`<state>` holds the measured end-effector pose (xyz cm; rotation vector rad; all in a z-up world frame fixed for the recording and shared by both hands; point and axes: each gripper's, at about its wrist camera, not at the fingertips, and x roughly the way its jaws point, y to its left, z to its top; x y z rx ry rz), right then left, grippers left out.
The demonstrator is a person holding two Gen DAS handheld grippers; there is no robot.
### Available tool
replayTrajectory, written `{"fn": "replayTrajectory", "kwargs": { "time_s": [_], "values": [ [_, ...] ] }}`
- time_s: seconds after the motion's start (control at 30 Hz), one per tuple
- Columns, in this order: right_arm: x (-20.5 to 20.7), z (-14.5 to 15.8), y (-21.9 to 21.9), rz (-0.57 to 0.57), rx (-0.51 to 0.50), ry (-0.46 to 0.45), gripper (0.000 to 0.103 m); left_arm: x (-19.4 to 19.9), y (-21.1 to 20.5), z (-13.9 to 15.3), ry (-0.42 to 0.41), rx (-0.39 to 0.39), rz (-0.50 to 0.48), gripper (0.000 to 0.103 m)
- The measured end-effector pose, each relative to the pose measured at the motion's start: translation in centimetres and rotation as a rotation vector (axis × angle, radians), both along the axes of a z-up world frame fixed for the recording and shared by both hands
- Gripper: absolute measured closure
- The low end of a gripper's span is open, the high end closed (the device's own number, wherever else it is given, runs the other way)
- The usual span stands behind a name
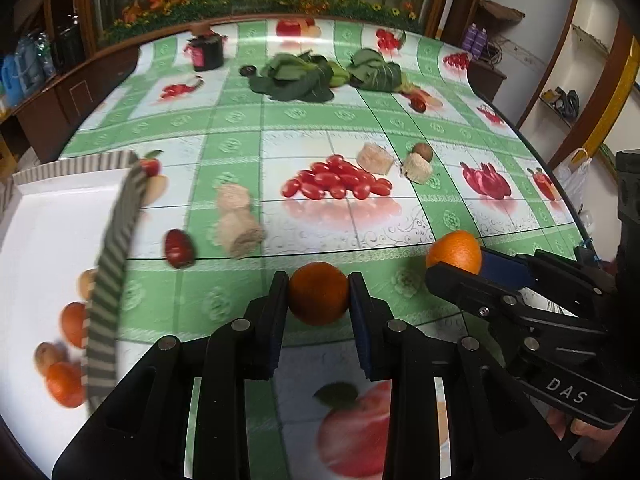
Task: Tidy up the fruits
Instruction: 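Grasp an orange with the left gripper while the right gripper grasps another orange, then carry both oranges into the white tray and open both grippers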
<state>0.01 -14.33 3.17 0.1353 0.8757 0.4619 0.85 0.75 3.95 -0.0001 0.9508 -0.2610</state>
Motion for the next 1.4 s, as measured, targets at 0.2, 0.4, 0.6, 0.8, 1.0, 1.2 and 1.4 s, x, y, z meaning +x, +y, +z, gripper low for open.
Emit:
{"fn": "replayTrajectory", "kwargs": {
  "time_s": [0.2,0.4,0.6,0.8,1.0,1.2,1.4],
  "values": [
    [-0.5,1.1,2.8,0.044,0.002,-0.013,0.07,-1.5,2.9,1.6,-0.045,0.017,0.052,0.074],
    [-1.3,1.9,6.5,0.108,-0.005,-0.026,0.07,-2.9,6.6,2.7,-0.075,0.033,0.113,0.074],
    [-1.8,2.6,10.3,0.174,-0.012,-0.037,0.07,-4.0,10.9,2.9,-0.084,0.047,0.189,0.074],
    [-2.2,2.8,13.8,0.232,-0.026,-0.041,0.07,-5.0,14.9,3.0,-0.089,0.05,0.257,0.074],
    [-2.0,2.9,16.5,0.27,-0.048,-0.042,0.07,-4.8,18.6,2.9,-0.075,0.024,0.32,0.074],
    [-1.6,2.9,19.0,0.306,-0.065,-0.041,0.07,-4.4,21.4,2.5,-0.06,0.003,0.369,0.074],
    [-0.8,2.8,21.0,0.334,-0.078,-0.041,0.07,-4.1,22.6,2.0,-0.05,0.007,0.387,0.074]
  ]
}}
